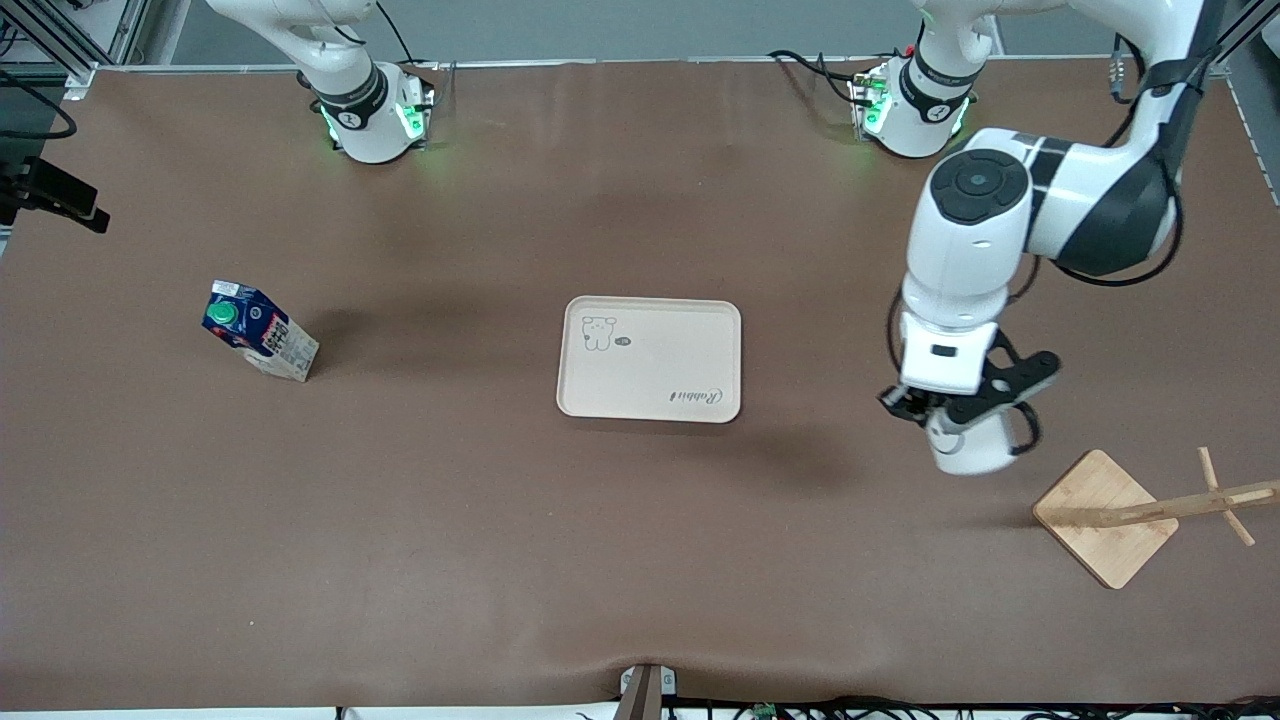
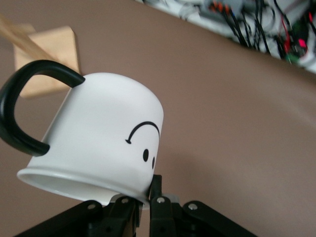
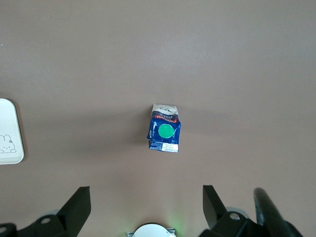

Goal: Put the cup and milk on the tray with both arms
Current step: 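Lift the mug off the stand and carry it toward the tray, then lower the mug onto the tray while the right gripper reaches the milk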

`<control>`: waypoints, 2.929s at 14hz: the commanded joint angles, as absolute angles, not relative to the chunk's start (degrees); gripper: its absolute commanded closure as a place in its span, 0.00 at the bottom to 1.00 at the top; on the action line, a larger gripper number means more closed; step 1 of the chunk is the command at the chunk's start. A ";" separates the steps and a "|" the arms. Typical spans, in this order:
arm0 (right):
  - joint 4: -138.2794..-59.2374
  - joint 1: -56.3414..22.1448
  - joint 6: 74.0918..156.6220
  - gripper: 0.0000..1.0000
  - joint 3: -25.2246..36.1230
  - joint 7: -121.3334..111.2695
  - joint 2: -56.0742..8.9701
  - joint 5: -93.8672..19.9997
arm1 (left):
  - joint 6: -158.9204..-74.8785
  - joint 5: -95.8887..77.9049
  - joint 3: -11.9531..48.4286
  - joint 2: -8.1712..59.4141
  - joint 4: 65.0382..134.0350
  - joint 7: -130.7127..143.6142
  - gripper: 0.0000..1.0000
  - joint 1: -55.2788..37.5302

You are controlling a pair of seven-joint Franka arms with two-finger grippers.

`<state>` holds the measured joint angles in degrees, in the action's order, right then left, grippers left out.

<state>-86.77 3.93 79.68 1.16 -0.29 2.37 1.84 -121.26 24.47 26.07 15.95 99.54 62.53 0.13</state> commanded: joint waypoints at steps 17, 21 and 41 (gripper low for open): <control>-85.43 6.68 83.75 0.00 0.35 -4.40 -8.94 1.85 | -110.83 -12.30 30.94 37.17 92.11 62.49 1.00 -8.70; -85.78 7.20 85.96 0.00 0.44 -4.39 -14.22 1.05 | -111.27 -15.82 30.85 40.95 91.93 61.79 1.00 -9.66; -112.58 8.61 100.28 0.00 0.70 -1.76 -7.47 1.76 | -104.78 -7.42 30.50 36.92 79.11 62.49 0.00 -5.90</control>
